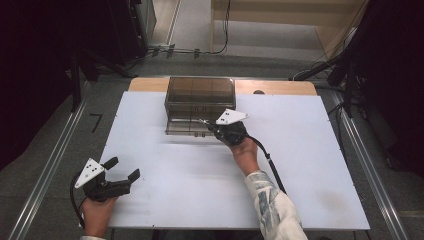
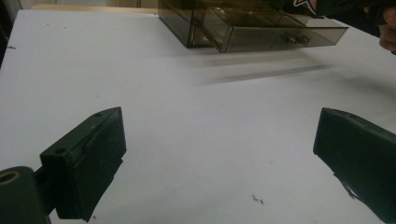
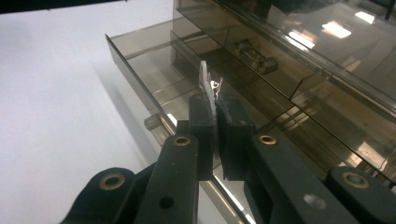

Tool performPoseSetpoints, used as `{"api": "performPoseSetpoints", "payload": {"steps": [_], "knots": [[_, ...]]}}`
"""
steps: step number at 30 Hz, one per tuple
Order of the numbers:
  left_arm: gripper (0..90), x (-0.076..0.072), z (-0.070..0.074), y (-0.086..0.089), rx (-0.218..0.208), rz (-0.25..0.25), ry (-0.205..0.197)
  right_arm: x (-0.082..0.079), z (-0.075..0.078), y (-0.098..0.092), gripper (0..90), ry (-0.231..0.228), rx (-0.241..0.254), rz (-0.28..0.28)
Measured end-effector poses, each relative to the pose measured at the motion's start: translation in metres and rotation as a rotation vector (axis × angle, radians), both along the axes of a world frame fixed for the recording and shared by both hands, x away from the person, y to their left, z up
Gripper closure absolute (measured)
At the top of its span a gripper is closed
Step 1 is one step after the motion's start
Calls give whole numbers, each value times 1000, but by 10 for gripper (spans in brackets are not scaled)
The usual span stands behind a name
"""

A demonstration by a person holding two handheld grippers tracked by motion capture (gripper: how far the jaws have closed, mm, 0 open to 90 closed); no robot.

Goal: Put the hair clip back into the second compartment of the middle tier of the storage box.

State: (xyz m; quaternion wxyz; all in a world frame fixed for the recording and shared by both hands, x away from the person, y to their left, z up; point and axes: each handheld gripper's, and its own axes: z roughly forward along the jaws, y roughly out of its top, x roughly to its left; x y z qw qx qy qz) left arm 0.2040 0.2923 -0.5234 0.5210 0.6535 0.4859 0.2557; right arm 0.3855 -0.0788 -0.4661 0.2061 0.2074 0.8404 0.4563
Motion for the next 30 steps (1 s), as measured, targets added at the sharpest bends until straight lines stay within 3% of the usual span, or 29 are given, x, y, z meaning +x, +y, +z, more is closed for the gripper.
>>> {"api": "performPoseSetpoints", "payload": {"steps": [13,30], "knots": [[27,0,0,0,-3,0,1,13,-8,18,835,21,-20,-14],[27,0,0,0,-4,0,3,19,-17,26,830,40,-57,-20]]}}
